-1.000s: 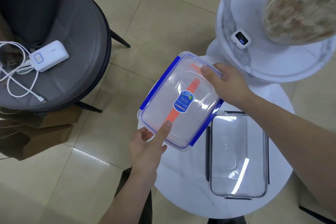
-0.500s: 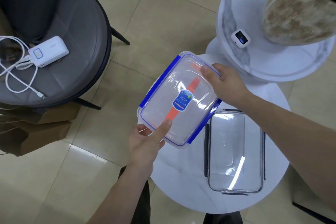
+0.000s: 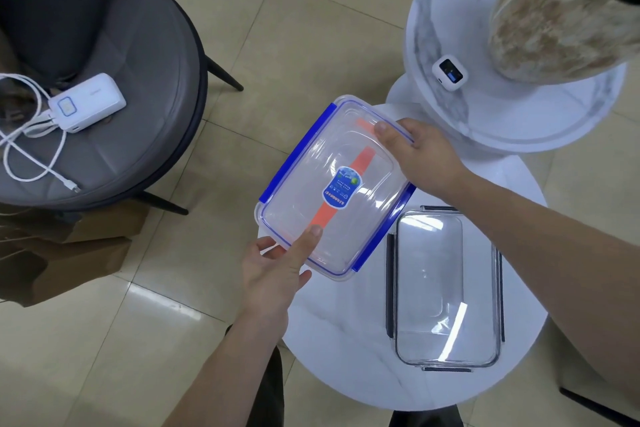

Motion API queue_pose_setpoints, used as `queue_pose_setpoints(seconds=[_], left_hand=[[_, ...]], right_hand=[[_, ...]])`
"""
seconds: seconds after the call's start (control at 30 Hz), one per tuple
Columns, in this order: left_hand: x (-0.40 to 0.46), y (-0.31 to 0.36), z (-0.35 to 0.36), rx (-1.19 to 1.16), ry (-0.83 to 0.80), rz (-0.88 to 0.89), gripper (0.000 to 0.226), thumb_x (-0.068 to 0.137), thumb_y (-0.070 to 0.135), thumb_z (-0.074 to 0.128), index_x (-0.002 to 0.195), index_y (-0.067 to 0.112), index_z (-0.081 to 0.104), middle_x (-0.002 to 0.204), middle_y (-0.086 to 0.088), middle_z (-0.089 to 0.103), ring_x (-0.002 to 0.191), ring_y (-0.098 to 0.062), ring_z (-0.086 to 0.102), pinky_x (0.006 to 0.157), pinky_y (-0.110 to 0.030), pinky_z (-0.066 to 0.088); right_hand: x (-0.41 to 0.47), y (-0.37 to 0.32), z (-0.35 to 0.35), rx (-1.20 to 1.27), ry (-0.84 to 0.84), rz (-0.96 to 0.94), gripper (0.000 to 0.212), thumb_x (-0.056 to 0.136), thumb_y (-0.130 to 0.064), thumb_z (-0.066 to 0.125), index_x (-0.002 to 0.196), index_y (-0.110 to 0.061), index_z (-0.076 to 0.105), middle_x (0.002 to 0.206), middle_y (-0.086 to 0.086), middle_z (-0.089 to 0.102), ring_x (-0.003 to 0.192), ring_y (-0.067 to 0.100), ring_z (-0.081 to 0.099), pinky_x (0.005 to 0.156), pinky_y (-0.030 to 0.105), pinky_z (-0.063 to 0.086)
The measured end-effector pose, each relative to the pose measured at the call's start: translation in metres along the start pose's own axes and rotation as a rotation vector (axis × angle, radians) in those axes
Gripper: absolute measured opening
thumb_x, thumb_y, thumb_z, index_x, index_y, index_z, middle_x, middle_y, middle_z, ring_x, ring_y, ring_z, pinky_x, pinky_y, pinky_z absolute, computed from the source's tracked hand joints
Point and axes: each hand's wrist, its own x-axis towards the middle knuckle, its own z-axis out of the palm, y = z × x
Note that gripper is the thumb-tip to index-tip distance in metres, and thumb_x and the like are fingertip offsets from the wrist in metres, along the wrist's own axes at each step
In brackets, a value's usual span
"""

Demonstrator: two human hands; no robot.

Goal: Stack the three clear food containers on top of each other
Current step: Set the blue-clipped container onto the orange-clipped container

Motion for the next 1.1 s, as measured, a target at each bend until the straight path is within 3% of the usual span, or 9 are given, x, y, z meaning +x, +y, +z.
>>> queue_pose_setpoints(seconds=[0.2, 0.4, 0.53, 0.7, 0.9, 1.1], left_hand=[[-0.005, -0.005, -0.006, 0.028, -0.058, 0.011, 0.107, 0.041, 0.051, 0.089, 0.137, 0.021, 0.053, 0.124, -0.003, 0.071, 0.116, -0.028, 0.07, 0.1, -0.055, 0.056], [-0.007, -0.017, -0.028, 0.041, -0.176, 0.026, 0.087, 0.056, 0.044, 0.094, 0.133, 0.039, 0.055, 0.128, 0.004, 0.071, 0.122, -0.024, 0.067, 0.104, -0.055, 0.053], [0.002, -0.019, -0.041, 0.029, -0.212, 0.042, 0.077, 0.064, 0.042, 0.085, 0.135, 0.039, 0.056, 0.128, 0.002, 0.073, 0.122, -0.026, 0.069, 0.098, -0.057, 0.057], [0.009, -0.017, -0.049, 0.052, -0.23, 0.066, 0.077, 0.064, 0.044, 0.084, 0.135, 0.037, 0.057, 0.126, -0.001, 0.074, 0.119, -0.028, 0.07, 0.098, -0.059, 0.056], [0.014, -0.017, -0.053, 0.062, -0.245, 0.039, 0.067, 0.065, 0.041, 0.083, 0.128, 0.027, 0.064, 0.12, -0.007, 0.077, 0.116, -0.031, 0.072, 0.096, -0.057, 0.058], [0.014, -0.009, -0.059, 0.061, -0.242, 0.045, 0.065, 0.068, 0.038, 0.08, 0.129, 0.024, 0.063, 0.116, -0.006, 0.079, 0.109, -0.028, 0.075, 0.074, -0.041, 0.066]], right_hand=[[-0.006, -0.004, 0.0, -0.015, -0.032, -0.001, 0.052, 0.095, -0.056, 0.048, 0.09, -0.006, 0.063, 0.071, -0.002, 0.062, 0.061, 0.007, 0.059, 0.052, 0.014, 0.043], [-0.035, 0.009, 0.011, 0.129, -0.024, 0.079, 0.046, 0.092, -0.056, 0.053, 0.09, -0.011, 0.062, 0.072, -0.006, 0.065, 0.054, -0.002, 0.063, 0.046, 0.008, 0.043], [-0.05, 0.019, 0.013, 0.209, -0.103, 0.148, 0.053, 0.088, -0.064, 0.052, 0.112, -0.019, 0.064, 0.098, -0.001, 0.073, 0.084, 0.016, 0.073, 0.072, 0.028, 0.06], [-0.058, 0.026, 0.007, 0.332, -0.274, 0.218, 0.049, 0.086, -0.063, 0.057, 0.124, -0.032, 0.062, 0.114, -0.008, 0.073, 0.101, 0.014, 0.072, 0.088, 0.032, 0.056], [-0.065, 0.021, 0.015, 0.363, -0.17, 0.268, 0.055, 0.085, -0.059, 0.06, 0.13, -0.027, 0.054, 0.113, -0.005, 0.068, 0.093, 0.011, 0.069, 0.062, 0.018, 0.052], [-0.071, 0.017, 0.019, 0.431, -0.117, 0.271, 0.055, 0.083, -0.055, 0.065, 0.129, -0.026, 0.055, 0.101, -0.007, 0.073, 0.083, 0.01, 0.074, 0.061, 0.017, 0.054]])
